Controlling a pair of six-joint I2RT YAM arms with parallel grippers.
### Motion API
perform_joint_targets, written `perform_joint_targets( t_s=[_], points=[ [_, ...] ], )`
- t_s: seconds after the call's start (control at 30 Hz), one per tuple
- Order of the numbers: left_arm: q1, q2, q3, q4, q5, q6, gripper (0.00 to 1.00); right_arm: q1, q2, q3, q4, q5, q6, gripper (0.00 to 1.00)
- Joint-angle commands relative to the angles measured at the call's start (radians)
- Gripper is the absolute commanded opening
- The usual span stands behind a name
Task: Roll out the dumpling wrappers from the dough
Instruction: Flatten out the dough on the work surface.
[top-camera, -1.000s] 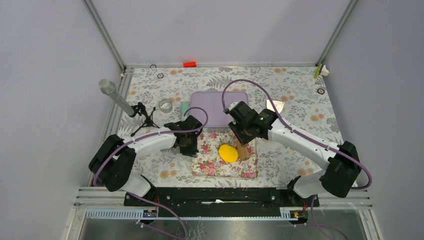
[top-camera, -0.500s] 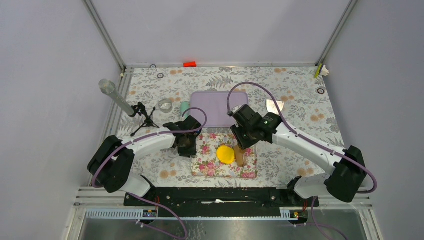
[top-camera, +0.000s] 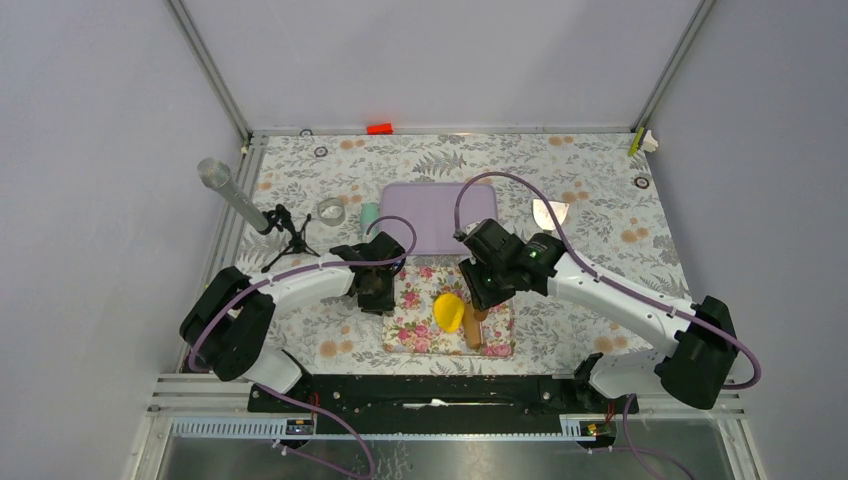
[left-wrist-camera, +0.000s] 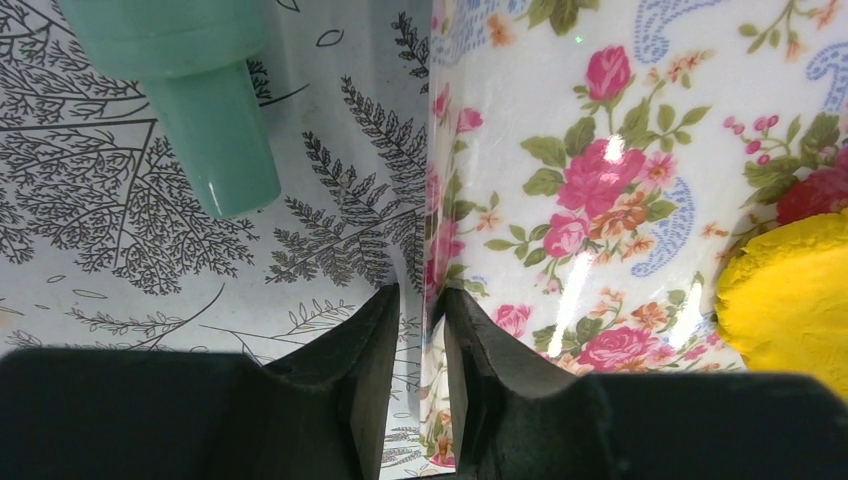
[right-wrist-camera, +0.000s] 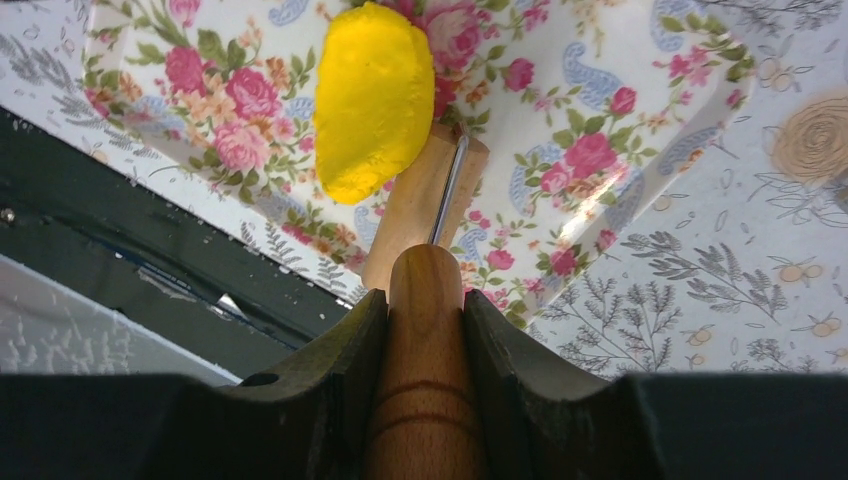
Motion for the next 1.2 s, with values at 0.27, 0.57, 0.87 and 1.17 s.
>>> perform_joint_targets(
  t_s=[0.27,0.57,0.87,1.17],
  points=[
    [0.000,0.023,0.051,0.007,-0.022,0.026,0.28,0.107,0.017,0.082,-0.189,0.062,-0.003,0.00],
    [0.000,0.006,0.049,-0.003,-0.028,0.020,0.28,0.092,0.080,0.211,-0.327,0.285,-0.060,0.00],
    [0.001,-0.062,0.017,-0.018,-0.003,0.007,0.28,0.093,0.067,0.265,-0.118,0.170,-0.181,0.00],
    [0.001,-0.071,0.006,-0.020,0.024,-0.005,0.29,0.102,0.107,0.248,-0.026,0.072,-0.238,0.00]
  ],
)
